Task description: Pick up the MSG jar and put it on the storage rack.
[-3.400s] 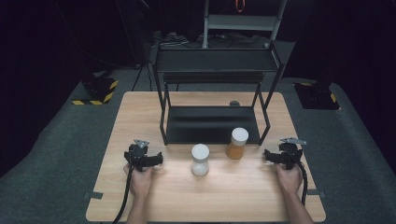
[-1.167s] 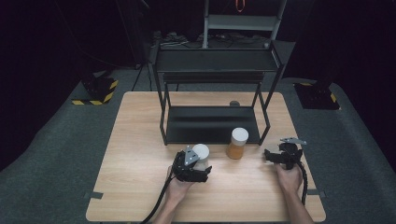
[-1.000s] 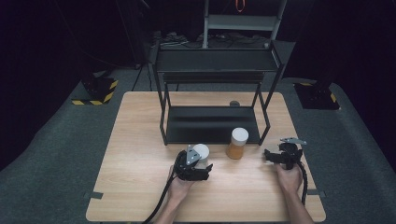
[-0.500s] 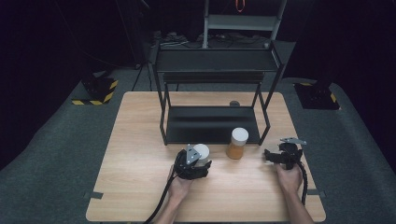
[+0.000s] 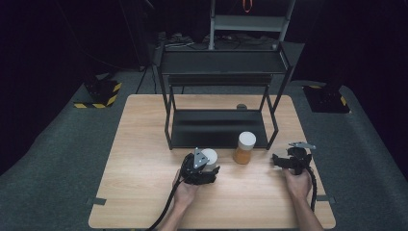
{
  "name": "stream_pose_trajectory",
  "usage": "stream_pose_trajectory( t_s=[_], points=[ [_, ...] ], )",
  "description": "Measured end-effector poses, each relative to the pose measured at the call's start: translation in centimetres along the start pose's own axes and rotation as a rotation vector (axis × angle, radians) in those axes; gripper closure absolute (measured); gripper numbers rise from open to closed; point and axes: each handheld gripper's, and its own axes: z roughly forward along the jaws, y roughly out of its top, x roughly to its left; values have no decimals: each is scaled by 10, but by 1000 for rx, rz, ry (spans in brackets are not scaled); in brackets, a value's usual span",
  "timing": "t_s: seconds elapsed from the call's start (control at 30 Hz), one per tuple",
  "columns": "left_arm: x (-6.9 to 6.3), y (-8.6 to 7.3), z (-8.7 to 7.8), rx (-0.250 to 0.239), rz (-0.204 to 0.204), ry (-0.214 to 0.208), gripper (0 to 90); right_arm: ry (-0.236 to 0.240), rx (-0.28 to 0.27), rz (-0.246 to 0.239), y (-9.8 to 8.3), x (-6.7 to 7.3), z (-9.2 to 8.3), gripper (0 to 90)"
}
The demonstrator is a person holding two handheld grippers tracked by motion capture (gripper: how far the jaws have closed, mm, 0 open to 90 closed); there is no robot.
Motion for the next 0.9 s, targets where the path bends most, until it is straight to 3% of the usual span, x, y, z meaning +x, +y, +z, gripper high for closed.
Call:
stream_pose_trajectory(
  t_s=[0.47,0.67,0.7,0.87,0.9],
  points=[
    [14,43,-21,13,-16,-35,320,-1,0,0,0,0,0,25],
    [22,78,-34,18,0,-57,320,-1,0,0,0,0,0,25],
    [22,78,-34,18,0,-57,321,-1,0,0,0,0,0,25],
    [31,115,-47,20,7,-73,320,-1,0,0,0,0,0,25],
    [31,115,-47,20,7,-73,320,-1,0,0,0,0,0,25]
  ],
)
